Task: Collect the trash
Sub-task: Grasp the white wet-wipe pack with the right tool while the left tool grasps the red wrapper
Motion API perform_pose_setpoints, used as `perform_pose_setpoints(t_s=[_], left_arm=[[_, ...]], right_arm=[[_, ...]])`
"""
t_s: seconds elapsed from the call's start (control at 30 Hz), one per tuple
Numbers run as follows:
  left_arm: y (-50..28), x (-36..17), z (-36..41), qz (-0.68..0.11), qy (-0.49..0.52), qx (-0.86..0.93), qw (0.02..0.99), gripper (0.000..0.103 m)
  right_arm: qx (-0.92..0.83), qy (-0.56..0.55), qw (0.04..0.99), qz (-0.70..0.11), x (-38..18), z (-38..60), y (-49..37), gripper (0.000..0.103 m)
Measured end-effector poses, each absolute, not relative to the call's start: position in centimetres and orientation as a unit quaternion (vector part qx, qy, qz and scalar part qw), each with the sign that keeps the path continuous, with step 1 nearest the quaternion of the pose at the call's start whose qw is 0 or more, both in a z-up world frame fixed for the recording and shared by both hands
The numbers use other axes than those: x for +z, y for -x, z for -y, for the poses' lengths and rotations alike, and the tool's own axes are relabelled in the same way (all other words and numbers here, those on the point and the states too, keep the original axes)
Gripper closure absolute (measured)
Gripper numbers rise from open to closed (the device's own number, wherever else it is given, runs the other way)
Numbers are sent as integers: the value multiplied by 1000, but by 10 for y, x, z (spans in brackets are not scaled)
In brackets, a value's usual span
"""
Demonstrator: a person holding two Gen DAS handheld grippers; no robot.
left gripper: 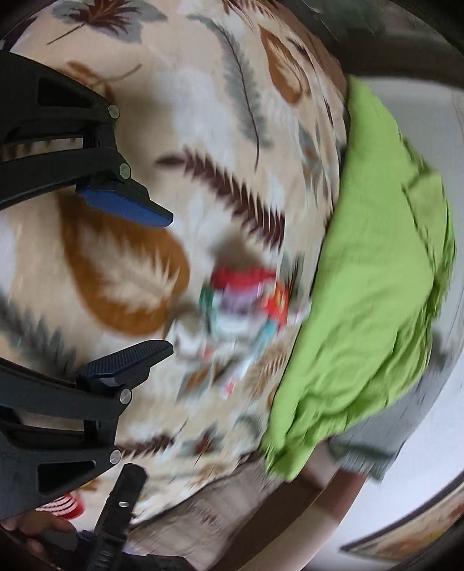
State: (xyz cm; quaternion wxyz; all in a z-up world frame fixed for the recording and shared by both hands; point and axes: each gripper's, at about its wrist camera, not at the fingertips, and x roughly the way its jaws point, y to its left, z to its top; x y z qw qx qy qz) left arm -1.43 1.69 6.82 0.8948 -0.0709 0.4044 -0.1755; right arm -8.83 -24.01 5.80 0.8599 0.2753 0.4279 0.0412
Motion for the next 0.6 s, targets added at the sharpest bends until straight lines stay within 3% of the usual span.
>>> perform_pose_setpoints(t_s=[0.4,0.47,0.6], left_arm=[[-24,64,-43,-403,108,-160,894,39],[-31,70,-35,-396,109,-167,896,38],[-49,69,-12,-398,89,-177,896,35]], right_arm=[[40,-366,806,-464,-10,213,-38,44],[43,-377,801,-464,-18,214,-43,53],[38,-371,813,-448,-9,221,-28,59]])
